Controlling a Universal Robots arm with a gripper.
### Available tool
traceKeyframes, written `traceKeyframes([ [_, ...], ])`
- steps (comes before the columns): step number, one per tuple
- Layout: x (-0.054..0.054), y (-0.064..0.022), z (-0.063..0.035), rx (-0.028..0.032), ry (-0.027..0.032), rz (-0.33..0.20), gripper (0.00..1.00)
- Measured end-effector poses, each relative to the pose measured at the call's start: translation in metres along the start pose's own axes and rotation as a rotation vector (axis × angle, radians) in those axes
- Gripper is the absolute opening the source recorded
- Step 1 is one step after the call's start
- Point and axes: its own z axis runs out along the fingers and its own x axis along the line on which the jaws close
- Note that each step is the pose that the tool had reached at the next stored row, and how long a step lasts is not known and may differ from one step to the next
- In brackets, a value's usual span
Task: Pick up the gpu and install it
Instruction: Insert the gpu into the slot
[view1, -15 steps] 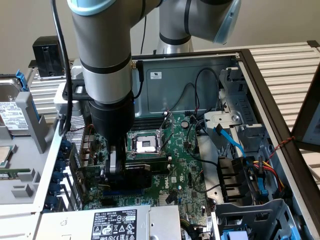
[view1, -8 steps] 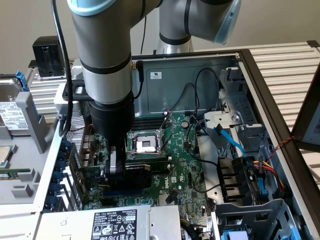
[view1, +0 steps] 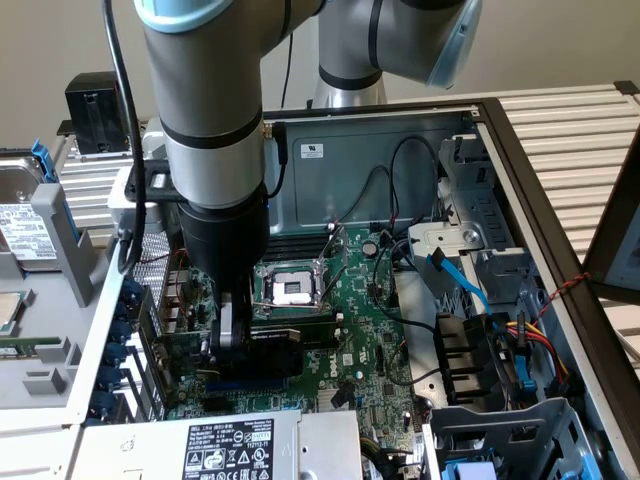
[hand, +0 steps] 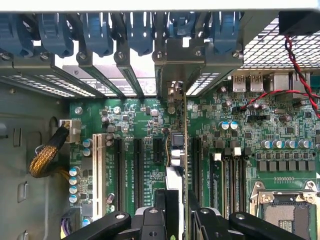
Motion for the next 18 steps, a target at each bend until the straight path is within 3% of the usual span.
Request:
traceKeyframes([
  [18,0.0000,0.0008,0.0007,0.0001,-0.0001,0.000,0.27],
])
